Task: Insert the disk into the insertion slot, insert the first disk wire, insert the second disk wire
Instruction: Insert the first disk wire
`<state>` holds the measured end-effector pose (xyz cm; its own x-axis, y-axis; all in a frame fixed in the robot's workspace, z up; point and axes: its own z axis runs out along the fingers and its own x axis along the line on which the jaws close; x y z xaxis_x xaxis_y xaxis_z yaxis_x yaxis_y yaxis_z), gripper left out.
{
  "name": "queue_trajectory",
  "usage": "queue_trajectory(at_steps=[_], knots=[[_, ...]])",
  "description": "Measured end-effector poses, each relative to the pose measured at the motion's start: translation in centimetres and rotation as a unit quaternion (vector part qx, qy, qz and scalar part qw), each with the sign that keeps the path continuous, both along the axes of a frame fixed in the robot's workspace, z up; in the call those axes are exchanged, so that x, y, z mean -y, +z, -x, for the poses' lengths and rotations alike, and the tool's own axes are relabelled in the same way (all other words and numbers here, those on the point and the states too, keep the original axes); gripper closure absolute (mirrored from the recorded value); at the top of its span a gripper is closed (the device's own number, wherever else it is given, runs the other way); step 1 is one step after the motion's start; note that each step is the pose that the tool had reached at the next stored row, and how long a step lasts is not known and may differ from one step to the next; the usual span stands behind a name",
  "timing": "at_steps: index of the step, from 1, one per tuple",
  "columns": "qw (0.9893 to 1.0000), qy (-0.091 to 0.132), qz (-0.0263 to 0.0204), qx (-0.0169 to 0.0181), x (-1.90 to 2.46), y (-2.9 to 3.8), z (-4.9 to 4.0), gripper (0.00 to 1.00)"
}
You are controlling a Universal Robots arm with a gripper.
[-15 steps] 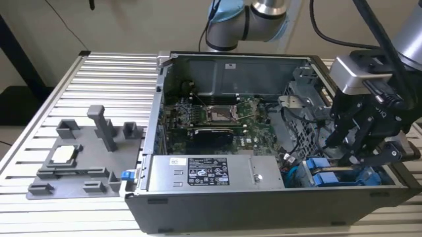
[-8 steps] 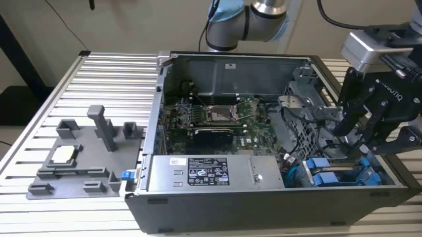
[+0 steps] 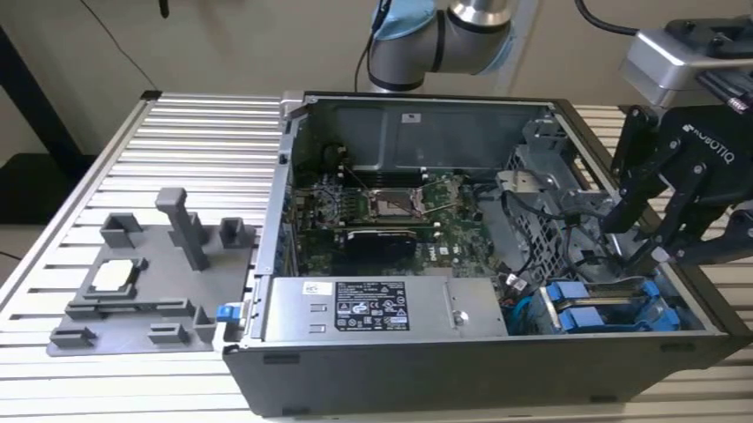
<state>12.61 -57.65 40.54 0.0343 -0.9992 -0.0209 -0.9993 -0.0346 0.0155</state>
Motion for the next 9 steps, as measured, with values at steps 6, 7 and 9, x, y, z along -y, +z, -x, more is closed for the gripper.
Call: queue_trajectory(at_steps=[6,7,9], knots=[[1.0,0.0,0.0,0.0,-0.02,-0.02,-0.43,0.53],[1.0,0.0,0.0001,0.0,-0.03,-0.04,-0.55,0.53],[1.0,0.0,0.0001,0.0,-0.07,-0.09,-0.81,0.53]])
